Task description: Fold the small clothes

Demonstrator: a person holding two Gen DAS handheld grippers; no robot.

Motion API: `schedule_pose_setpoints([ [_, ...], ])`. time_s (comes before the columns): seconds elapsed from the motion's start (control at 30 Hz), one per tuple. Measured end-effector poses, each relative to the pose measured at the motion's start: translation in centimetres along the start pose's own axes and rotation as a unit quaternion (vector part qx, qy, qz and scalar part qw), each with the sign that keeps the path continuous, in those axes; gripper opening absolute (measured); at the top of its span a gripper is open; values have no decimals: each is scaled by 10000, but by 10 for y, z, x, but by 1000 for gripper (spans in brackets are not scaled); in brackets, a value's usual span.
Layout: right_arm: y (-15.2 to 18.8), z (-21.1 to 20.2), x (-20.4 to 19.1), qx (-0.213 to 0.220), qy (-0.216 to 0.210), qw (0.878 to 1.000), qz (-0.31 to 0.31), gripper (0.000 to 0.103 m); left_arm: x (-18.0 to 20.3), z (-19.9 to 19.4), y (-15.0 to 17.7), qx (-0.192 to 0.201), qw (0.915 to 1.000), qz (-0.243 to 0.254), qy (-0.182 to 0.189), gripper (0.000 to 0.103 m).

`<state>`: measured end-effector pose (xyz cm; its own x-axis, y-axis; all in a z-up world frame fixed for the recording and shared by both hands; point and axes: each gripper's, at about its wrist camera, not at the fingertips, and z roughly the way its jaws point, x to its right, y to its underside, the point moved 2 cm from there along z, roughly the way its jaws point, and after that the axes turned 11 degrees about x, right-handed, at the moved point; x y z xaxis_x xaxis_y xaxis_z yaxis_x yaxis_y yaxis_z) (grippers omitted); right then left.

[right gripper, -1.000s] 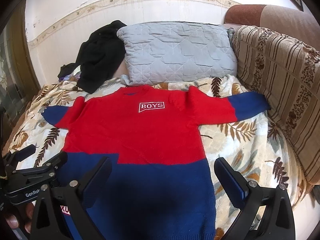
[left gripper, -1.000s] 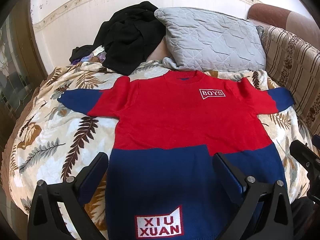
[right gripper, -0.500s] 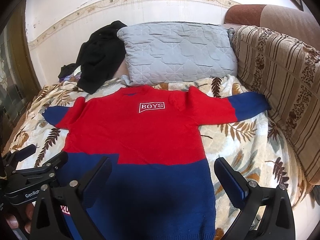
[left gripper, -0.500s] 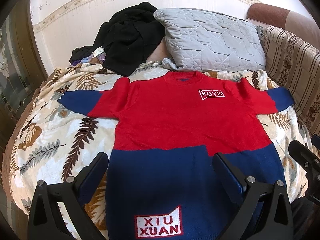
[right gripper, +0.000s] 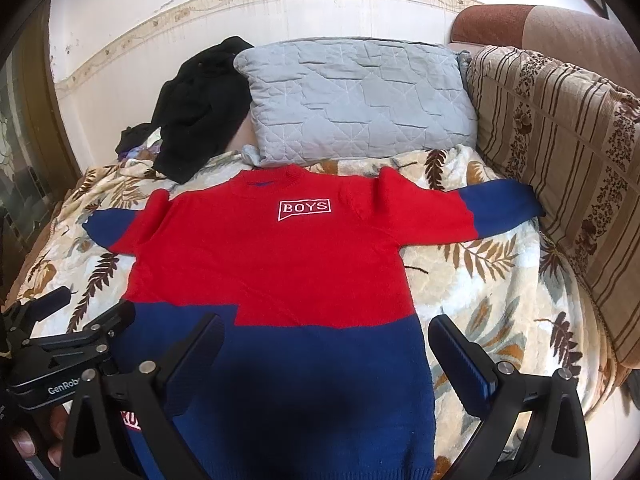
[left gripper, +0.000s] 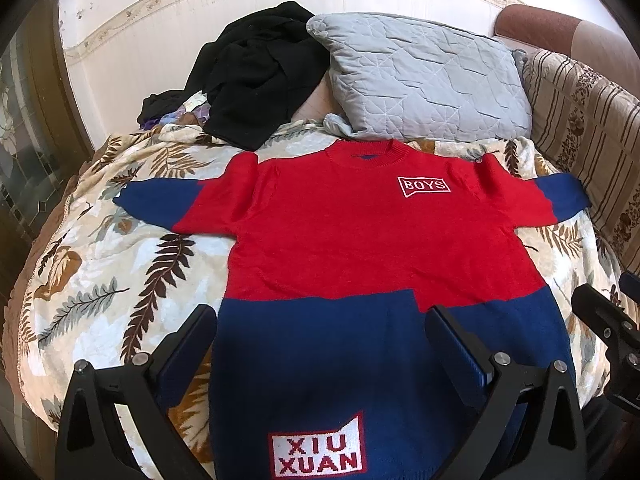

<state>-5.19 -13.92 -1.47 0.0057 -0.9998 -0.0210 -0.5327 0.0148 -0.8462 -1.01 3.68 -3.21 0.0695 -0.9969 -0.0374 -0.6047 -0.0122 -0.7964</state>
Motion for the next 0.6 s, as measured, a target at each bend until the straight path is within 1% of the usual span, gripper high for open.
schedule_pose_setpoints([
  [0.1,1,3,1,-9,-7,10000,5,103,-3,6,2,-69,10000,-63,0,103],
  [0.2,1,12,13,-48,-181,9996,205,103,-12,15,7,-130,9998,-157,-12,103],
  [0.3,-2,30,50,-22,-446,9960,775,103,-34,27,16,-184,9993,-281,-159,103],
  [0.37,-5,50,95,64,-658,9879,1400,103,-60,37,22,-259,9979,-486,-337,103],
  [0.4,-6,63,123,67,-708,9807,1821,103,-72,42,24,-279,9970,-584,-417,103],
  [0.47,-7,92,178,44,-808,9595,2698,103,-106,53,31,-344,9933,-828,-726,103],
  [0.5,-7,107,206,87,-825,9462,3127,103,-127,60,35,-373,9901,-971,-947,103],
  [0.57,-8,138,255,160,-824,9209,3808,101,-158,70,41,-430,9840,-1179,-1267,103],
  [0.6,-9,152,273,150,-762,9116,4036,99,-169,73,43,-427,9817,-1265,-1359,103],
])
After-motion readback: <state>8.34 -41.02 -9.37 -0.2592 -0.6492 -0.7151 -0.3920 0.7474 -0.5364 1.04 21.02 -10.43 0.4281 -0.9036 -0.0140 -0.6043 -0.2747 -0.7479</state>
